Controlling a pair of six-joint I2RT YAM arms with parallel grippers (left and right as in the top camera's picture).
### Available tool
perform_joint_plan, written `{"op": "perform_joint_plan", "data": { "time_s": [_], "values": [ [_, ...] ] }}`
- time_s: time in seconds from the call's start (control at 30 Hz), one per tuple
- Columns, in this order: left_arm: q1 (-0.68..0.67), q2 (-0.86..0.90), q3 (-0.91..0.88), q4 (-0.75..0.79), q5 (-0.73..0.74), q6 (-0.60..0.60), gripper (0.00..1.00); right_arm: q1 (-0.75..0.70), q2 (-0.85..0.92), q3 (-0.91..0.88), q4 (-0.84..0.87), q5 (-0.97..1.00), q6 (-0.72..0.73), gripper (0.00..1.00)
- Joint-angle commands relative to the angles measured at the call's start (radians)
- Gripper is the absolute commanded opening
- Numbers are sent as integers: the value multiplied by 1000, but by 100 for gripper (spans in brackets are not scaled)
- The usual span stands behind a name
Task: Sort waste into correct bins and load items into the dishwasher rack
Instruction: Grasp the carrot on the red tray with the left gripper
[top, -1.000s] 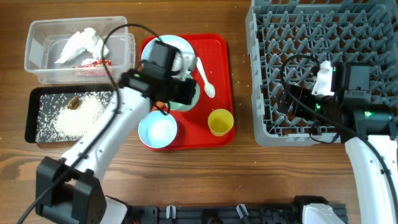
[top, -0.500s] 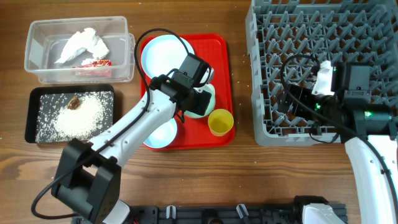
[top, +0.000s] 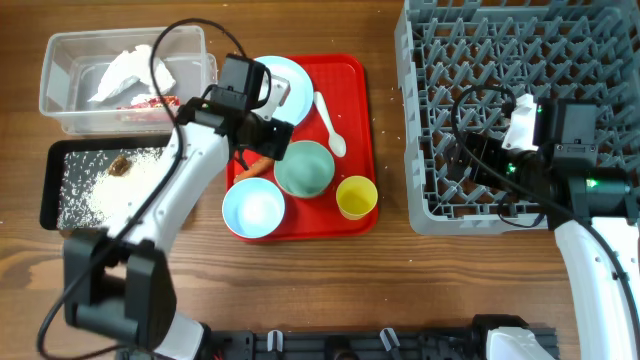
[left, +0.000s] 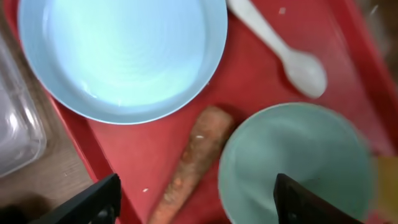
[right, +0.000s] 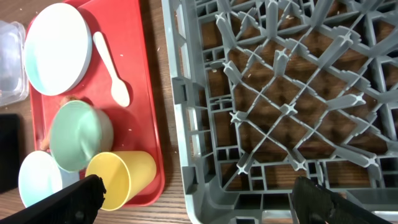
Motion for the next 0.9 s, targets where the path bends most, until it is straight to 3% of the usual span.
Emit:
{"op": "perform_joint_plan", "data": {
  "time_s": [0.0,0.3,0.43,0.67,0.8,0.87],
  "values": [
    [18,108,11,-2,-23,158,68,-2,6,7,-1,-6,1,100],
    [52,194,12,-7,-67,156,67,-2,8,7,-1,-6,1,100],
    [52,195,8,-13,15,157,64,-2,15,7,5,-6,1,100],
    [52,245,-16,-3,24,157,61,-2,38,7,6,-6,1,100],
    [52,275,-16,3,24,157,50,-2,67,7,2,-6,1,100],
    [52,275,-16,9,24,157,34,-2,79,7,2,-6,1,100]
  ]
}}
